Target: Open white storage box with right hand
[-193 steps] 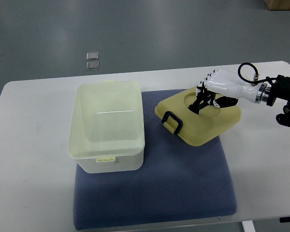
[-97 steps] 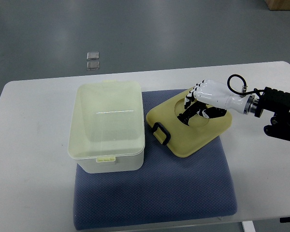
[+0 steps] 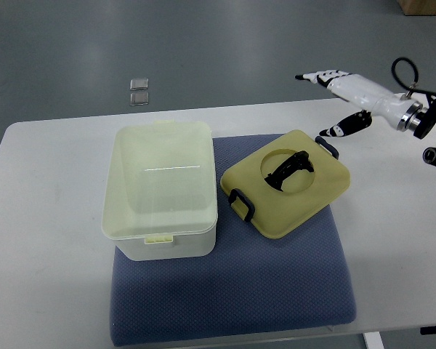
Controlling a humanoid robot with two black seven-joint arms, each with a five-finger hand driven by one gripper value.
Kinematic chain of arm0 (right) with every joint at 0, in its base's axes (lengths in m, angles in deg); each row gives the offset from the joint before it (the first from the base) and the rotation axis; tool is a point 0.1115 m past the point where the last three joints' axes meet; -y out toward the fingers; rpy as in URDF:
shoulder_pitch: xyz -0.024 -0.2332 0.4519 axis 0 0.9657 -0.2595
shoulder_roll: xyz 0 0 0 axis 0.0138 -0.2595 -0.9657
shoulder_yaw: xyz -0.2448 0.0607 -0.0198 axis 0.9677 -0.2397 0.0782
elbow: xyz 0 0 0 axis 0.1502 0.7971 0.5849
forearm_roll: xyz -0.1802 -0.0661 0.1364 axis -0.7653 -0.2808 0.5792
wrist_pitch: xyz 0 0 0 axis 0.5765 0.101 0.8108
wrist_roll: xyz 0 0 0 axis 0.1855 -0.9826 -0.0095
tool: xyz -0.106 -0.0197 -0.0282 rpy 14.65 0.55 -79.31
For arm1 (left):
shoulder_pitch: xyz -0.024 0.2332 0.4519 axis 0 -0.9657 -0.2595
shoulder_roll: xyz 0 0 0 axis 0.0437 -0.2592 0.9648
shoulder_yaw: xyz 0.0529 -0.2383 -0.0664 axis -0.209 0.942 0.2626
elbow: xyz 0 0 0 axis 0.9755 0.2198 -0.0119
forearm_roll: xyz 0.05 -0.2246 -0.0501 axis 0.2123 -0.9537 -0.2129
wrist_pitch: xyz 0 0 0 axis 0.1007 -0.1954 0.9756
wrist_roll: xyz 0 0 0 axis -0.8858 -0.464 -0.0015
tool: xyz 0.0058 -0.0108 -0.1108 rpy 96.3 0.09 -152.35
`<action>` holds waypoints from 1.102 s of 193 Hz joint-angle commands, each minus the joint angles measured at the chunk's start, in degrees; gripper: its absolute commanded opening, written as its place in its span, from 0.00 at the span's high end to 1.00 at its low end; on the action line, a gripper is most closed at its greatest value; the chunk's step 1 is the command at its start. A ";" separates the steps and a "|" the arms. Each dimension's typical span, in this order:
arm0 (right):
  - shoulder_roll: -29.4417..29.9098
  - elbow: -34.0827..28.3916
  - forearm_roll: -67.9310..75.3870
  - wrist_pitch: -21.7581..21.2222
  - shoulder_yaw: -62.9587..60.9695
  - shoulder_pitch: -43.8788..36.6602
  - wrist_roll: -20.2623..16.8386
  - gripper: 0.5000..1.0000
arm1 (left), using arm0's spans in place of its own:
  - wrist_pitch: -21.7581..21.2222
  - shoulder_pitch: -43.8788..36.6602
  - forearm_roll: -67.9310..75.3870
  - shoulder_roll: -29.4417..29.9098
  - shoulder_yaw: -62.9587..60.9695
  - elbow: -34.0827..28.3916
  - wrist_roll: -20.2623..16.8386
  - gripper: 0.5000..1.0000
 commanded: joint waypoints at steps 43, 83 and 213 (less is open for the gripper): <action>-0.92 3.29 45.41 -22.71 -18.74 3.30 -10.39 0.12 | 0.02 0.00 0.01 0.00 0.09 0.08 0.01 0.00; 4.88 3.20 71.43 -26.39 -19.79 8.13 -12.85 0.12 | 0.02 0.00 0.01 0.00 0.09 0.08 0.01 0.00; 23.51 19.81 71.43 -32.73 -34.29 17.63 -12.14 0.12 | 0.29 0.00 0.01 0.00 0.17 0.96 0.01 0.00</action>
